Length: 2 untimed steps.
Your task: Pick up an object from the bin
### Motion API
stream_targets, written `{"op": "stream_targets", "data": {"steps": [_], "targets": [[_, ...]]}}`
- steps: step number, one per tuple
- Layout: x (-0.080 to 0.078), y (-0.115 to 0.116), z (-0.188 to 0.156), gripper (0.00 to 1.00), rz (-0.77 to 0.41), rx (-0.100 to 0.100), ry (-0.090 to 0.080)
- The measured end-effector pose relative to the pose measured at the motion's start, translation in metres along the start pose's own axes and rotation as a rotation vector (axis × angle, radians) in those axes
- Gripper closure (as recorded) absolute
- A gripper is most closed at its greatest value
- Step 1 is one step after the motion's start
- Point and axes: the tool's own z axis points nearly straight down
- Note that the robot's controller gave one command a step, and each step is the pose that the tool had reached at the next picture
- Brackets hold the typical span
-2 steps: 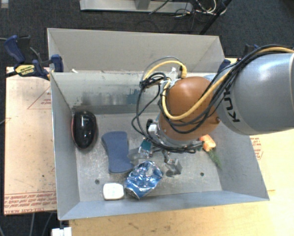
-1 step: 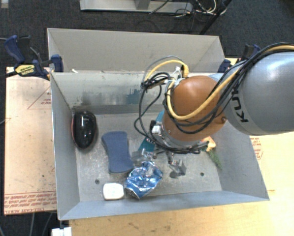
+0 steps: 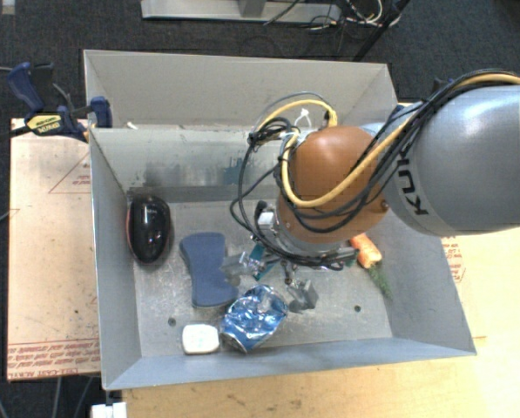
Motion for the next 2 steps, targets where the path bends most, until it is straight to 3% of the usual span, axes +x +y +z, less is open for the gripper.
{"op": "stream_targets", "data": {"steps": [1, 2], "targets": [[-0.007, 0.016, 0.002, 0.0, -0.225, -0.006, 0.002], [-0.023, 0.017, 0.013, 0.0, -0.437, -0.001, -0.002]]}}
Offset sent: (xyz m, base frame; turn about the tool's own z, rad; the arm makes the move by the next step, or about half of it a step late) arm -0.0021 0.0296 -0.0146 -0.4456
